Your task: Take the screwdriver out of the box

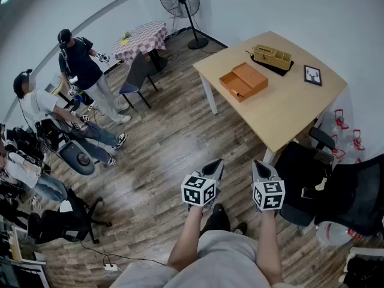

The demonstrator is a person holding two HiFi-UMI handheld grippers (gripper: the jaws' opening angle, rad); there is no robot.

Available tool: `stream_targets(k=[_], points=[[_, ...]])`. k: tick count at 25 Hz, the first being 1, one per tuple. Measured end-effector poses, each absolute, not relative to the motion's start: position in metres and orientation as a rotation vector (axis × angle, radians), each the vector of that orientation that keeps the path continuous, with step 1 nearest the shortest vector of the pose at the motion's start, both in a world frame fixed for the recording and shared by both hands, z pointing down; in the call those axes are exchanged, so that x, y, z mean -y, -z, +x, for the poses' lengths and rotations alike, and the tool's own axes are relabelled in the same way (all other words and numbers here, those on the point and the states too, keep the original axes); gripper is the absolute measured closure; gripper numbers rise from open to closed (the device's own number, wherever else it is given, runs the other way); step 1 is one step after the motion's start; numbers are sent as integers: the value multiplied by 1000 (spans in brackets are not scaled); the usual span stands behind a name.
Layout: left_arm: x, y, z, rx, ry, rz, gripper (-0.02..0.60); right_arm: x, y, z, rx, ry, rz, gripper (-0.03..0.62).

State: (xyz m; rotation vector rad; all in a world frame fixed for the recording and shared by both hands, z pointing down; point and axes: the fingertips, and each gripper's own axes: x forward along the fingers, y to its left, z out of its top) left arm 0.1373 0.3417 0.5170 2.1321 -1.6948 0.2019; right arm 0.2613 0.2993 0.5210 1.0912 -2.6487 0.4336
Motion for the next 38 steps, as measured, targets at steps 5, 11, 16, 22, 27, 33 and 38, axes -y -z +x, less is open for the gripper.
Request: stream_targets(k=[5,11,16,22,27,33,38], points=[[-342,-514,148,1656,-154,2201,528,-300,-523,264,2648,-437,1096,597],[-344,-513,143,1664,-151,2201,528,-299,-524,266,2642,-449,1110,597],[-340,-518,129,1676,-138,2179,528,-293,-529,263,2646,-479,1123,597],[-300,-527,106,1652,-173,2193,528,-255,-539,245,2624,-509,1149,597],[-242,-520,79,1621,-199,2222,528,-207,-540,219,2593,-518,1171,597],[-177,-520,50,1557,-190,2257,528,-148,-536,196,2544,-514,1245,597],[-134,-520,20,1515,-232,2292,528,-109,-535,168,2513,-528,1299,597]])
